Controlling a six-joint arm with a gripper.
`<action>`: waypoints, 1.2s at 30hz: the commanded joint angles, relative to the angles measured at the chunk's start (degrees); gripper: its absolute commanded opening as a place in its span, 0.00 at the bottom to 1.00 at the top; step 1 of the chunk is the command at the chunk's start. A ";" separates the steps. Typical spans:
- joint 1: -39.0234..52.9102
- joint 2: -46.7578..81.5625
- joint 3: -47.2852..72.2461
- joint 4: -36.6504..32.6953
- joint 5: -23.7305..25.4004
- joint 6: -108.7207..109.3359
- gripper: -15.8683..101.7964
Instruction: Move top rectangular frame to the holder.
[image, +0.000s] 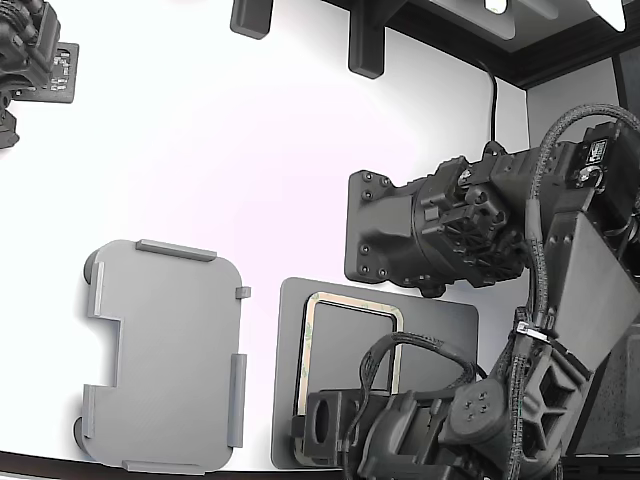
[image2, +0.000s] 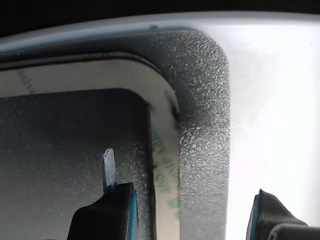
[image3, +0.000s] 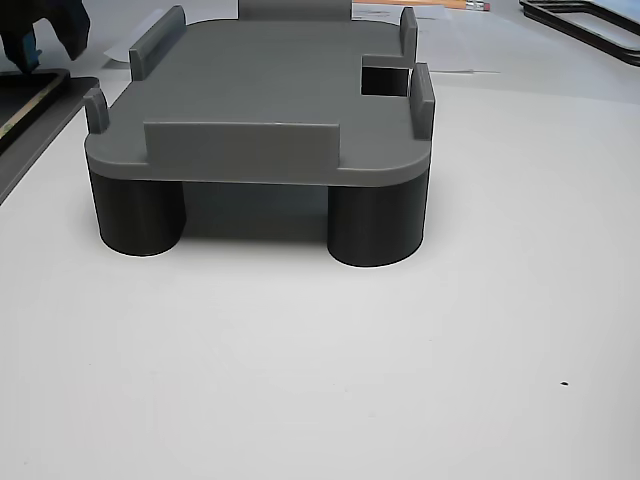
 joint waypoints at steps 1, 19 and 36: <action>-1.23 1.76 -0.62 -0.35 -0.26 -0.18 0.91; -1.85 1.41 3.08 -3.78 -0.62 0.97 0.66; -2.81 0.09 2.11 -3.69 -0.09 -0.97 0.49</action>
